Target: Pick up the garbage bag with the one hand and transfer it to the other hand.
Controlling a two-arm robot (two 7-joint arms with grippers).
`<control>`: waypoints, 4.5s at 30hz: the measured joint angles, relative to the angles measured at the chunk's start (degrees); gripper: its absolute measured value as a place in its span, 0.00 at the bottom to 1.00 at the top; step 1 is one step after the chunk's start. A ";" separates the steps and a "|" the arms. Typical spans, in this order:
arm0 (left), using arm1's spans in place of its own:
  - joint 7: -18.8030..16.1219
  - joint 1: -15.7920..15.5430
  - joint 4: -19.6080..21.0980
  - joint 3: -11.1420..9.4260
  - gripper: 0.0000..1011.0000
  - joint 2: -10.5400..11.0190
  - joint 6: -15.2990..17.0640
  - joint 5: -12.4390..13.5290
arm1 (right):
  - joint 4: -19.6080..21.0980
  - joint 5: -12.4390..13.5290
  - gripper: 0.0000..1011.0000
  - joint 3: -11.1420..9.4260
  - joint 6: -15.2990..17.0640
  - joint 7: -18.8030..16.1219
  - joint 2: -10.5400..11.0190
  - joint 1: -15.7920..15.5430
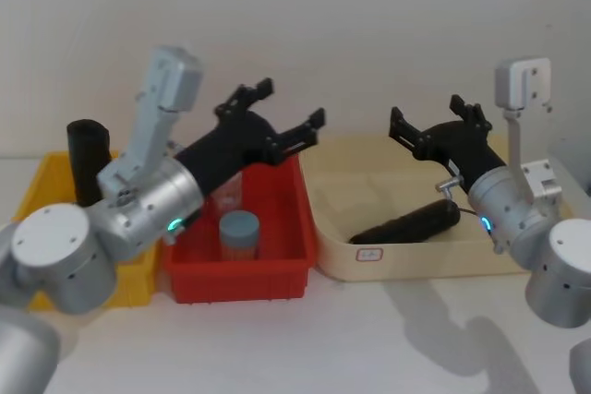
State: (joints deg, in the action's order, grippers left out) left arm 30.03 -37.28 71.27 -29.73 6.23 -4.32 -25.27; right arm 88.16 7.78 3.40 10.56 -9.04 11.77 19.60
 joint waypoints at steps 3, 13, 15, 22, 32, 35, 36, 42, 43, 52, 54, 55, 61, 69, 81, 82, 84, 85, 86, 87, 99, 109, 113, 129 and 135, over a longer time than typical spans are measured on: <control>-1.71 1.63 2.50 0.67 0.99 0.86 -0.24 0.51 | 0.45 -0.10 0.99 0.27 0.00 -0.15 -0.03 -0.14; -9.10 10.79 14.92 4.80 0.99 5.13 -1.81 3.01 | 1.94 0.17 0.99 1.67 1.43 -1.90 0.25 -1.33; -10.20 12.25 16.66 5.50 0.99 5.68 -2.03 3.35 | 2.50 0.43 0.99 2.26 2.02 -2.61 0.45 -1.90; -14.70 18.92 23.50 8.65 0.99 7.95 -2.77 4.45 | 4.53 1.22 0.99 4.32 3.69 -4.87 1.09 -4.07; -17.25 23.61 27.75 10.89 0.99 9.39 -3.25 4.92 | 7.94 2.26 0.99 7.94 6.08 -8.13 1.97 -7.51; -17.76 24.52 28.58 11.33 0.99 9.68 -3.33 5.01 | 8.80 2.52 0.99 9.10 6.78 -8.87 2.09 -8.37; -17.85 24.67 28.71 11.40 0.99 9.71 -3.35 5.02 | 8.95 2.58 0.99 9.31 6.95 -9.01 2.09 -8.52; -18.53 25.91 29.84 12.00 0.99 10.07 -3.47 5.16 | 9.98 2.94 0.99 11.23 8.08 -9.82 1.94 -9.46; -18.64 26.14 30.04 12.10 0.99 10.15 -3.49 5.18 | 10.11 2.98 0.99 11.65 8.24 -9.94 1.86 -9.59; -19.14 27.05 30.84 12.51 0.99 10.42 -3.57 5.26 | 9.96 2.99 0.99 13.78 8.33 -10.43 1.49 -9.51; -19.19 27.15 30.91 12.56 0.99 10.46 -3.58 5.27 | 9.60 2.97 0.99 14.33 8.33 -10.48 1.32 -9.21; -19.23 27.22 30.99 12.60 0.99 10.49 -3.58 5.28 | 9.29 2.96 0.99 14.64 8.33 -10.49 1.20 -8.98; -19.36 27.47 31.24 12.72 0.99 10.57 -3.64 5.32 | 7.90 2.69 0.99 15.78 8.33 -10.44 0.59 -7.89; -19.45 27.65 31.38 12.81 0.99 10.61 -3.65 5.34 | 4.96 2.01 0.99 17.26 8.31 -9.56 -0.54 -5.98; -19.54 27.77 31.50 12.88 0.99 10.67 -3.65 5.33 | -0.76 1.15 0.99 18.63 7.78 -7.61 -2.62 -2.44; -19.55 27.77 31.50 12.89 0.99 10.67 -3.65 5.33 | -1.37 1.02 0.99 18.72 7.72 -7.38 -2.87 -2.04; -19.56 27.79 31.51 12.89 0.99 10.68 -3.65 5.33 | -2.05 0.92 0.99 18.78 7.65 -7.20 -3.13 -1.65; -19.56 27.79 31.52 12.89 0.99 10.68 -3.65 5.33 | -2.71 0.82 0.99 18.84 7.61 -7.01 -3.40 -1.19; -19.56 27.80 31.52 12.89 0.99 10.68 -3.65 5.32 | -3.14 0.78 0.99 18.86 7.59 -6.91 -3.59 -0.97; -19.56 27.80 31.53 12.89 0.99 10.68 -3.65 5.32 | -3.31 0.74 0.99 18.87 7.57 -6.82 -3.68 -0.77; -19.56 27.84 31.56 12.89 0.99 10.68 -3.64 5.32 | -7.91 0.44 0.99 18.48 7.18 -5.66 -5.74 2.09; -19.56 27.85 31.57 12.89 0.99 10.67 -3.64 5.33 | -9.78 -0.08 0.99 18.42 7.00 -5.38 -6.24 3.17; -19.55 27.84 31.56 12.89 0.99 10.67 -3.64 5.33 | -10.26 -0.68 0.99 18.59 7.00 -5.33 -6.24 3.50; -19.55 27.84 31.55 12.89 0.99 10.67 -3.64 5.33 | -10.87 -3.07 0.84 19.48 7.52 -5.03 -6.04 4.13; -19.55 27.84 31.56 12.89 0.99 10.68 -3.64 5.33 | -10.78 -3.81 0.66 19.71 8.07 -4.95 -6.10 4.19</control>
State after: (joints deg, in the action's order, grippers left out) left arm 10.48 -9.44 102.83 -16.84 16.90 -7.96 -19.94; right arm 77.39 3.97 23.12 18.63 -14.00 5.67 23.79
